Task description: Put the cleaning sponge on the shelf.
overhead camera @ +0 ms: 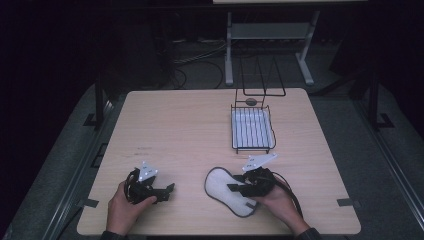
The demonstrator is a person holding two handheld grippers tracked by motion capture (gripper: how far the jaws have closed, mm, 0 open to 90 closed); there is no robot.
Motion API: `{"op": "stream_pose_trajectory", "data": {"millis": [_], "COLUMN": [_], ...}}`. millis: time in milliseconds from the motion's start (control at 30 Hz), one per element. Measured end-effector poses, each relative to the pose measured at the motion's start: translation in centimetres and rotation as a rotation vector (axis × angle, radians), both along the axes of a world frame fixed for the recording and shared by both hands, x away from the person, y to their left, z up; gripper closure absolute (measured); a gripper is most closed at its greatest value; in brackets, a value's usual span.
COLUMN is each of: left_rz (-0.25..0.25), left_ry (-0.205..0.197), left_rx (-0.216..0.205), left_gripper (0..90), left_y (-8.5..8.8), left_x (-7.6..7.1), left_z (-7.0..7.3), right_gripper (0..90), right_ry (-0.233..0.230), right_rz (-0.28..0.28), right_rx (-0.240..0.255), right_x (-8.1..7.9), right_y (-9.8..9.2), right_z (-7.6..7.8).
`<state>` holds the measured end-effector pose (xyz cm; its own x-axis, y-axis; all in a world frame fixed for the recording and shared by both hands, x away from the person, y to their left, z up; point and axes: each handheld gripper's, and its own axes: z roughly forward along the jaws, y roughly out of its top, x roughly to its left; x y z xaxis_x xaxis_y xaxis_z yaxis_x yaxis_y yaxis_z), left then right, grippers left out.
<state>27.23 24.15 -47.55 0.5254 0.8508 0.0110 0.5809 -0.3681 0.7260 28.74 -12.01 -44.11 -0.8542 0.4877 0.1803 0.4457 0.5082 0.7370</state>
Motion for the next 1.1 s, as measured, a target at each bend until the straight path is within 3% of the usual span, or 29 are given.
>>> {"op": "stream_pose_trajectory", "data": {"millis": [167, 467, 1100], "left_rz": [0.000, -0.001, 0.003], "left_ry": [0.003, 0.002, 0.000], "left_rx": [0.001, 0.002, -0.006], "left_gripper": [12.6, 12.6, 12.6], "left_y": [0.0, 0.0, 0.0], "left_x": [0.0, 0.0, 0.0], "left_z": [0.0, 0.0, 0.0], "right_gripper": [69.5, 76.1, 79.8], "right_ry": [0.011, -0.012, -0.060], "right_rz": [0.021, 0.035, 0.008], "right_rx": [0.017, 0.054, 0.104], "right_x": [0.0, 0.1, 0.7], "right_y": [-0.1, -0.4, -2.1], "right_z": [0.6, 1.7, 3.6]}}
